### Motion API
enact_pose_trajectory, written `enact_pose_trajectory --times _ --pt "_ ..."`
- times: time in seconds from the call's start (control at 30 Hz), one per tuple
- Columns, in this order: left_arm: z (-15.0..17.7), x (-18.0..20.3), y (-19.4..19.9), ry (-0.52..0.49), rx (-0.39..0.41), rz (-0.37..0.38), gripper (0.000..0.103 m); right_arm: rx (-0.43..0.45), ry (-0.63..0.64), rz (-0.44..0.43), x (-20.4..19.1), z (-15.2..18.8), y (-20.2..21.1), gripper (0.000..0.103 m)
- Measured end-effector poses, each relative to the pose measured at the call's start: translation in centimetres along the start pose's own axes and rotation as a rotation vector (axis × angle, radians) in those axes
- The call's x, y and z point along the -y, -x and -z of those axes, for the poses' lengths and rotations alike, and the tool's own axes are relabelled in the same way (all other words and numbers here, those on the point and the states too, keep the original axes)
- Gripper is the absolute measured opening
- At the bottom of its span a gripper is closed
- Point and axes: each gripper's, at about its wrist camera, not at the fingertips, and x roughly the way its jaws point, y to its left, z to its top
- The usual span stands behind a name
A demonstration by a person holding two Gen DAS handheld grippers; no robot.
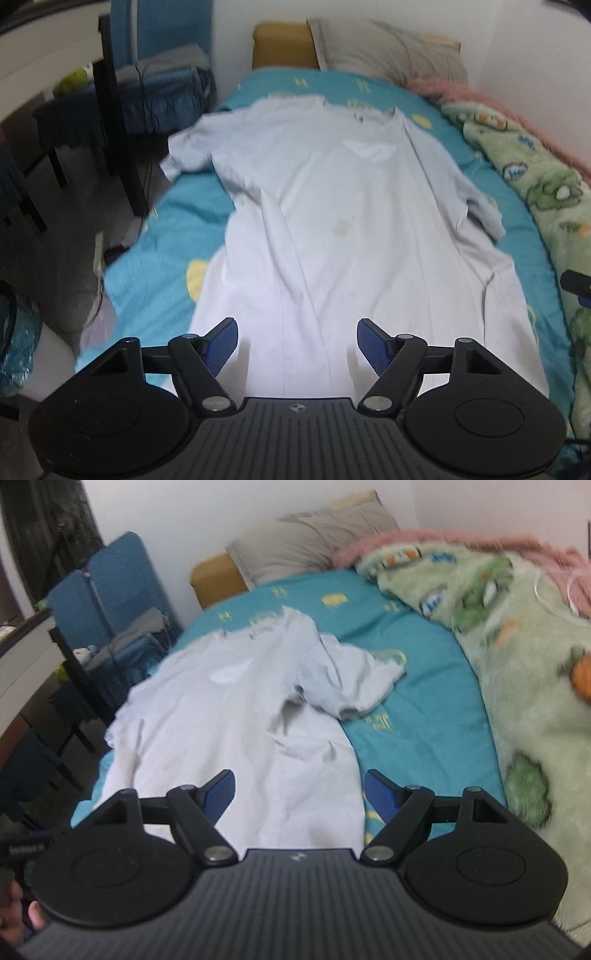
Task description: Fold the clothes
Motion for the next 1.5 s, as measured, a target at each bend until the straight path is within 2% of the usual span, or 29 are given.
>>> enact_pose_trajectory --times 0.13,0.27,0.33,0.37,0.5,0.57,0.67,0.73,0.83,0.87,0.97,1.0,1.03,1.13,1.2,1.33,1.4,1.5 --pt "0.8 1.0 -2.2 -0.039 -0.111 -0.014 0.072 -0.087 -0.064 0.02 1.2 1.0 -1.8 0.078" --pt "1.1 0.9 -3.2 -0.045 -0.156 -0.07 0.062 -0.139 -0.097 0.006 1.4 1.7 -2.8 0.079" --pt "1.1 0.3 -3.5 -0.015 -0.167 -0.08 0.049 -0.151 -0.096 0.007 1.4 1.8 -3.3 0.079" --pt "1.0 0.0 -3.6 0.002 -0.173 -0.081 0.039 -0.152 -0.094 0.012 1.4 1.9 -3.6 0.079" --pt "0.0 -1.8 -3.5 0.103 -0.208 -0.02 0.011 -0.171 -0.054 0.03 0.8 2.3 -5.2 0.078" --pt "-1.0 -3.2 -3.3 0.173 -0.243 0.027 0.007 -0.177 -0.026 0.034 0.5 2.6 -5.7 0.078" --pt "-3.1 -6.5 -2.5 0.322 -0.295 0.112 0.006 -0.183 0.003 0.03 0.4 2.7 -6.3 0.078" --pt "-4.8 -9.0 -1.8 0.388 -0.308 0.137 0.004 -0.191 0.021 0.045 0.2 2.8 -6.8 0.078" --pt "-7.1 -12.4 -0.8 0.397 -0.288 0.085 0.004 -0.194 0.039 0.052 -0.1 2.8 -7.3 0.078" --pt "-7.6 -13.4 -0.9 0.385 -0.281 0.045 0.003 -0.2 0.051 0.055 -0.3 2.9 -7.5 0.078" --pt "-8.5 -15.5 -1.7 0.28 -0.266 -0.152 0.003 -0.213 0.095 0.083 -0.6 3.2 -8.0 0.078" --pt "-8.4 -16.2 -2.5 0.235 -0.279 -0.213 0.003 -0.216 0.1 0.087 -0.6 3.2 -8.1 0.078" --pt "-8.1 -16.8 -3.1 0.214 -0.301 -0.236 0.004 -0.22 0.105 0.092 -0.6 3.3 -8.2 0.078" --pt "-7.0 -18.2 -3.7 0.271 -0.337 -0.187 0.011 -0.223 0.079 0.102 0.0 3.3 -7.9 0.078" --pt "-6.1 -17.6 -2.9 0.29 -0.324 -0.103 0.033 -0.22 0.051 0.107 0.4 3.2 -7.5 0.078" --pt "-5.3 -13.7 -1.1 0.231 -0.336 -0.012 0.056 -0.204 0.003 0.103 1.0 2.8 -7.1 0.078" --pt "-5.1 -11.6 -0.6 0.208 -0.342 0.023 0.076 -0.202 0.009 0.105 0.8 2.7 -7.1 0.078" --pt "-4.7 -8.5 -1.3 0.166 -0.356 -0.02 0.079 -0.191 0.056 0.078 -0.2 2.8 -6.9 0.078"
